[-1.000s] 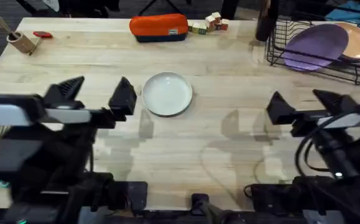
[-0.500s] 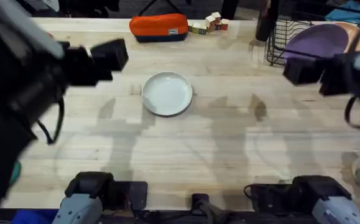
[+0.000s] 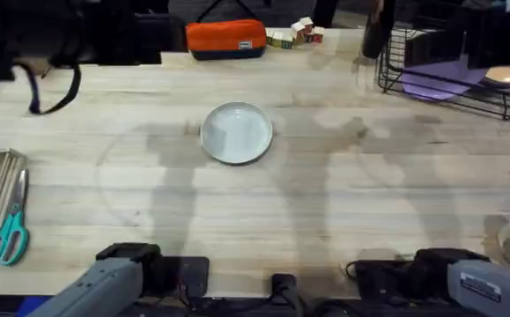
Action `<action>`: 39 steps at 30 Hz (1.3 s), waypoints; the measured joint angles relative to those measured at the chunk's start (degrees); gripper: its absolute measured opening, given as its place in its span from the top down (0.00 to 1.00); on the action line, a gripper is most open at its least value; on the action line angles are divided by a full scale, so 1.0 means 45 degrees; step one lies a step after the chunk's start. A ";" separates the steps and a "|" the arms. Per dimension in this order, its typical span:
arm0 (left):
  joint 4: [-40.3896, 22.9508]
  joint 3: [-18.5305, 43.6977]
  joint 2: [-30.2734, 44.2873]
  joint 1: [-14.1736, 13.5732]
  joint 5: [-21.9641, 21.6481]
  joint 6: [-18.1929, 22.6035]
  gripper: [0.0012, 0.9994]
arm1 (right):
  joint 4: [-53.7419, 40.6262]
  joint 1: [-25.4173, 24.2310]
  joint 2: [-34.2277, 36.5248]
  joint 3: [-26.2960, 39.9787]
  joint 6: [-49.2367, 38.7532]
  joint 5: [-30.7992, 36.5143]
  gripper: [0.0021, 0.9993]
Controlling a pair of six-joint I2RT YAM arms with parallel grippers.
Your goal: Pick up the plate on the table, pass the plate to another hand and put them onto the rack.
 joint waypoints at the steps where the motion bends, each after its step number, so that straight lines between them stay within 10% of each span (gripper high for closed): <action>1: -0.0011 0.0072 0.0249 0.0000 0.0076 0.0003 0.00 | 0.0000 0.0000 0.0127 0.0135 0.0002 0.0000 0.00; 39: -0.2135 0.0084 0.3651 0.0000 0.0840 0.0004 0.01 | 0.0024 0.0000 0.0186 0.0233 -0.0083 0.0005 0.00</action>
